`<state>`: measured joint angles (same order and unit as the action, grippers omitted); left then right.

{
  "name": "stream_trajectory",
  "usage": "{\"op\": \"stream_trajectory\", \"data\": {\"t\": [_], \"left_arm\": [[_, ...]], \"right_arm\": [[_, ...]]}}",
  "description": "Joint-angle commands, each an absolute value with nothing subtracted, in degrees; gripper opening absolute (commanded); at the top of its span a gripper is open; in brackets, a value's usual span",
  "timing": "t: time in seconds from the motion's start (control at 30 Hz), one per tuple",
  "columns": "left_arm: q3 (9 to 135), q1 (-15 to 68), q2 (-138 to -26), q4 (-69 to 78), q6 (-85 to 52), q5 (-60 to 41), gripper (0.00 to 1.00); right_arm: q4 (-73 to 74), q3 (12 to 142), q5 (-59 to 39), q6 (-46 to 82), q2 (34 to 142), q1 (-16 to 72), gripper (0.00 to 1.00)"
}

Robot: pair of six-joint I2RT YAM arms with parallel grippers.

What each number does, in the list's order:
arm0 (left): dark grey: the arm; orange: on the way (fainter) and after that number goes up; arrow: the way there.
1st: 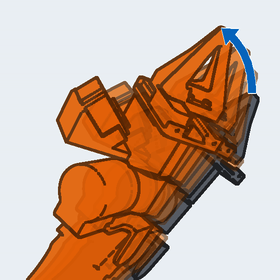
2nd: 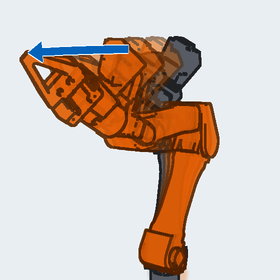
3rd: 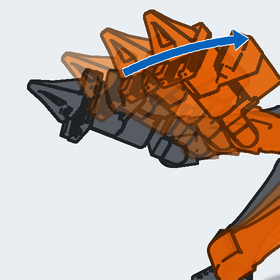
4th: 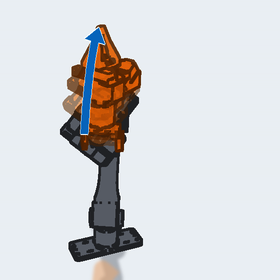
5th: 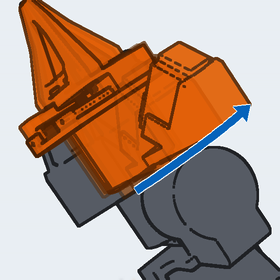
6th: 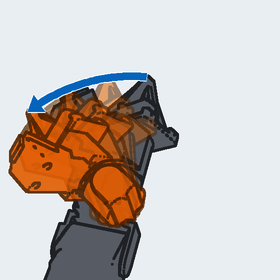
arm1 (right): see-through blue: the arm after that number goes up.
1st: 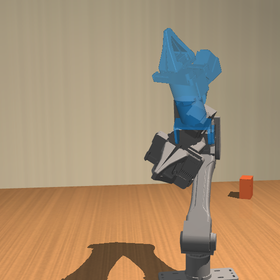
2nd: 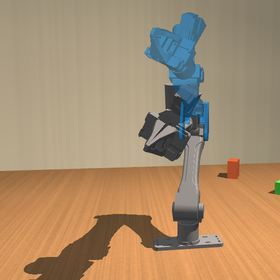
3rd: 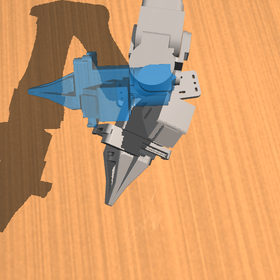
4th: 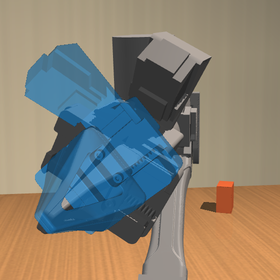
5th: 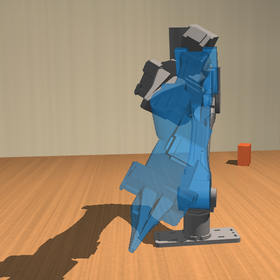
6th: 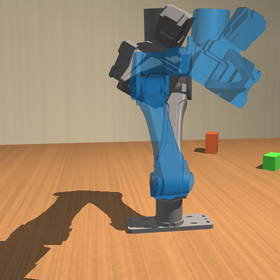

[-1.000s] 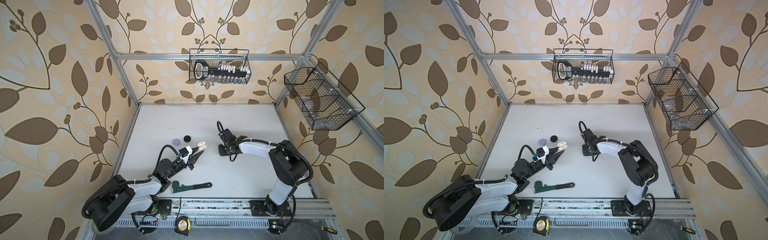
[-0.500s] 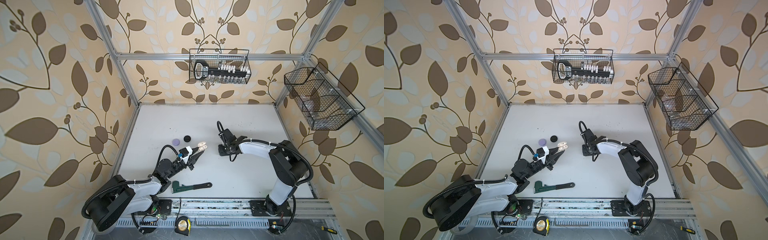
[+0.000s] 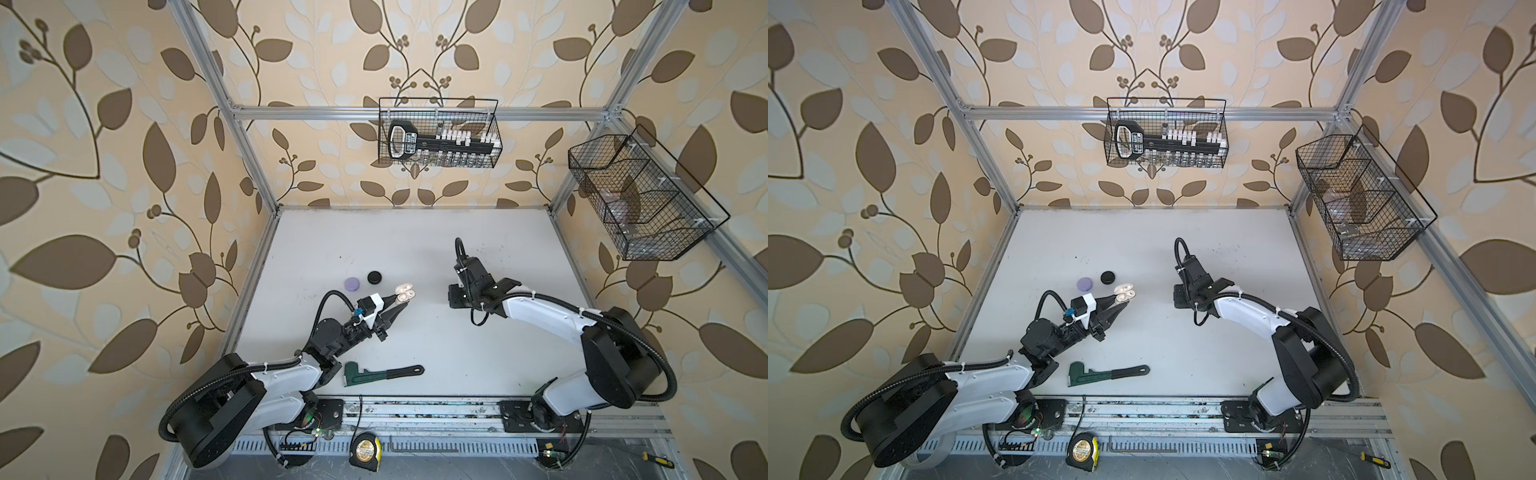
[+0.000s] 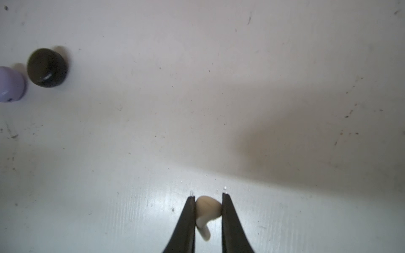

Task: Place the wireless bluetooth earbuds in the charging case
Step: 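Lift the white earbud with the right gripper, then carry the earbud to the open cream case held by the left gripper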

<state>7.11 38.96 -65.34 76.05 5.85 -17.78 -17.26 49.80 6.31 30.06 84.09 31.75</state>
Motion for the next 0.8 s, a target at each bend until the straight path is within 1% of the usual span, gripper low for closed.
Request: {"op": "stream_trajectory", "data": {"t": [0.0, 0.07, 0.2, 0.33, 0.47, 0.6, 0.77], "left_arm": [[6.6, 39.2, -64.2, 79.6, 6.7, -18.8, 0.00], [6.3, 39.2, -64.2, 80.3, 6.4, -18.7, 0.00], [6.0, 39.2, -64.2, 81.6, 5.8, -19.2, 0.00], [6.1, 39.2, -64.1, 81.5, 6.1, -20.7, 0.00], [6.2, 39.2, -64.1, 81.6, 6.8, -22.8, 0.00], [6.6, 39.2, -63.9, 81.6, 6.9, -24.8, 0.00], [7.2, 39.2, -63.9, 81.5, 6.6, -28.2, 0.00]], "right_arm": [[-16.2, 47.8, 4.9, 33.9, 78.5, 31.9, 0.16], [-17.0, 48.0, 4.8, 35.8, 75.1, 33.0, 0.16], [-17.0, 48.2, 7.8, 40.8, 68.3, 37.5, 0.16], [-12.3, 47.3, 12.5, 45.6, 62.5, 44.0, 0.16], [-8.3, 47.5, 18.6, 47.3, 58.1, 50.8, 0.16], [-2.4, 46.2, 21.6, 46.8, 55.3, 56.0, 0.16], [6.5, 42.5, 24.2, 46.2, 55.1, 60.1, 0.14]]}}
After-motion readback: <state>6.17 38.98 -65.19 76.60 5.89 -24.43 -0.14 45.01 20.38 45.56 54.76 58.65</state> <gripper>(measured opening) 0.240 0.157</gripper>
